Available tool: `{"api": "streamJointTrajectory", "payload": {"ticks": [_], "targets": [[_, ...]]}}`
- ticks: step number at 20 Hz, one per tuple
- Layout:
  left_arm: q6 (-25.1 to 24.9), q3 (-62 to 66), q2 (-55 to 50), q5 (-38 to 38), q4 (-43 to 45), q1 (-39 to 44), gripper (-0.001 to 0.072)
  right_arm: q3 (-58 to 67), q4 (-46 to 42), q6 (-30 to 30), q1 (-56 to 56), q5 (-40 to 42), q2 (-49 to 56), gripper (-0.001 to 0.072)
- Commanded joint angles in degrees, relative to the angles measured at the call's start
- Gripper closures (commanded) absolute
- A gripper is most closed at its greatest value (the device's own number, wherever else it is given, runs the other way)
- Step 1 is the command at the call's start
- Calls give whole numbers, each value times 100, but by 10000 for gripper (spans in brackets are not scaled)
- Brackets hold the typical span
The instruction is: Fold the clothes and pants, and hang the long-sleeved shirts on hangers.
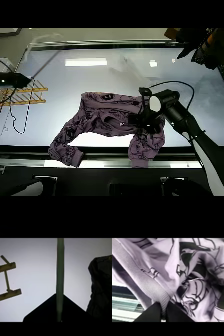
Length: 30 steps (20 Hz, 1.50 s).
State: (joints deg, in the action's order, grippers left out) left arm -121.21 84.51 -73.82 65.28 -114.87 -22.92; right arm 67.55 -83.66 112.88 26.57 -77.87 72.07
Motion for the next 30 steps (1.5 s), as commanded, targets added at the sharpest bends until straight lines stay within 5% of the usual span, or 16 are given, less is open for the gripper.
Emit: {"api": "streamJointTrajectory", "payload": {"ticks": [1,6,12,19,30], "targets": [[-310,-37,131,538,-7,804,680,4,-302,289,4,-20,39,663],[-960,-361,586,776,-170,1342,681,4,-404,590,4,-133,225,662],[-1663,-2509,2100,1123,-949,1370,681,4,-409,872,4,-155,247,663],[-1749,-3807,3722,1711,-944,1370,681,4,-557,1172,4,-203,577,663],[-1727,-3856,4168,2420,-859,1366,681,4,-1069,1867,0,-107,846,663]]}}
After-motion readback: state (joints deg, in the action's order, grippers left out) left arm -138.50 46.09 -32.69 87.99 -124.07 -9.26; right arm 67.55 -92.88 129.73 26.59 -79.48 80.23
